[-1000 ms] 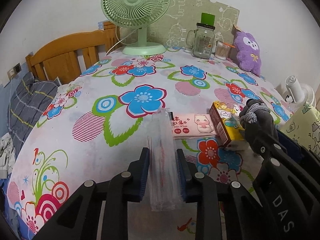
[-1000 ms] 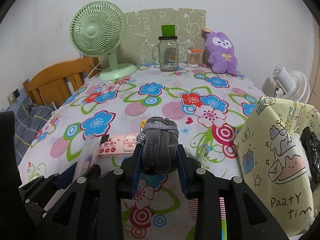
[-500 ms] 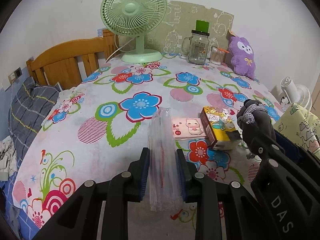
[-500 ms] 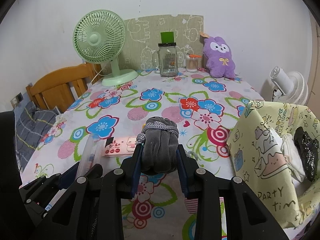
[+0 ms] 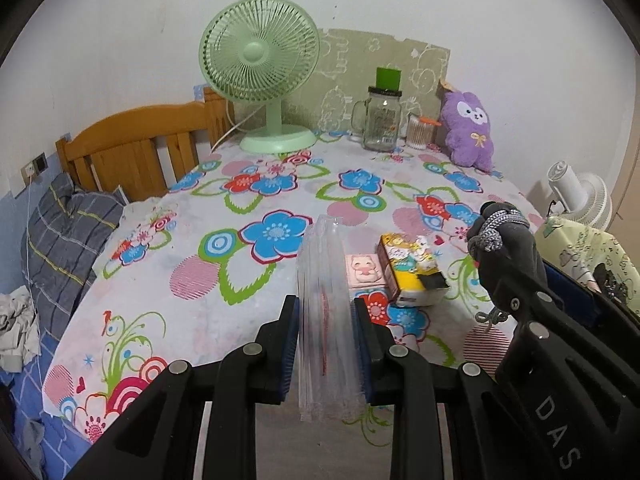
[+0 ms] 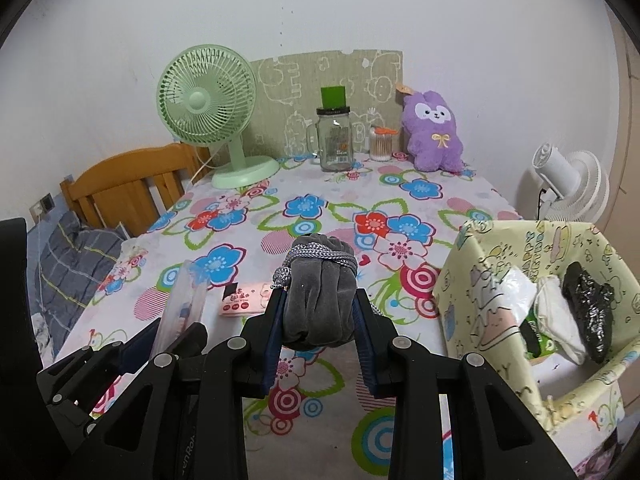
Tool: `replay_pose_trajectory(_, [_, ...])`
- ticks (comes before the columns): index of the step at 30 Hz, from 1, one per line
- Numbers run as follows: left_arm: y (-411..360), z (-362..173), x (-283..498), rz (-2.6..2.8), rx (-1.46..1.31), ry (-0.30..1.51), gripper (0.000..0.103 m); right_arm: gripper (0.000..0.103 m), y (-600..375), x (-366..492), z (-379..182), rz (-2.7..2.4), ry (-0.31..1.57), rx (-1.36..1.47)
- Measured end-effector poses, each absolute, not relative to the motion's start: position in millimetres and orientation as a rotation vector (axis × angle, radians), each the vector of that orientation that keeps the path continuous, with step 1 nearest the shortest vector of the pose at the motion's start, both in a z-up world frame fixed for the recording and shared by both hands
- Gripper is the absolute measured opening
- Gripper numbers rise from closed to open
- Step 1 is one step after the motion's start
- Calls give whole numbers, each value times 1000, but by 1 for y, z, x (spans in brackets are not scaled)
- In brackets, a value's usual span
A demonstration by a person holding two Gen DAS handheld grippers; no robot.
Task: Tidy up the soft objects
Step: 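Carry the grey pouch and the clear package toward the yellow-green box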
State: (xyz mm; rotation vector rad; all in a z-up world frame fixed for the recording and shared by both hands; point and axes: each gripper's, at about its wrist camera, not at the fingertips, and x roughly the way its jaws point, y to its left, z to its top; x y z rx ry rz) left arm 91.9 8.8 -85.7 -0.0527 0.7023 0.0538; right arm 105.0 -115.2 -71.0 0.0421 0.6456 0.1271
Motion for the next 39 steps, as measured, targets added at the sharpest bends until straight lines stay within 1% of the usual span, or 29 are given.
replay_pose_trajectory(17, [-7,-58,67,17,-20,633,25,36,-123,77,-40,139,597,5])
replay_pose_trajectory(31, [-37,-32,55,-48,24,566,25,36,-147,60,-16,115,555,-9])
replay_pose_trajectory(39, [-57,-25,55,-96,32,548,25,36,-167,55,-7,85,539,-8])
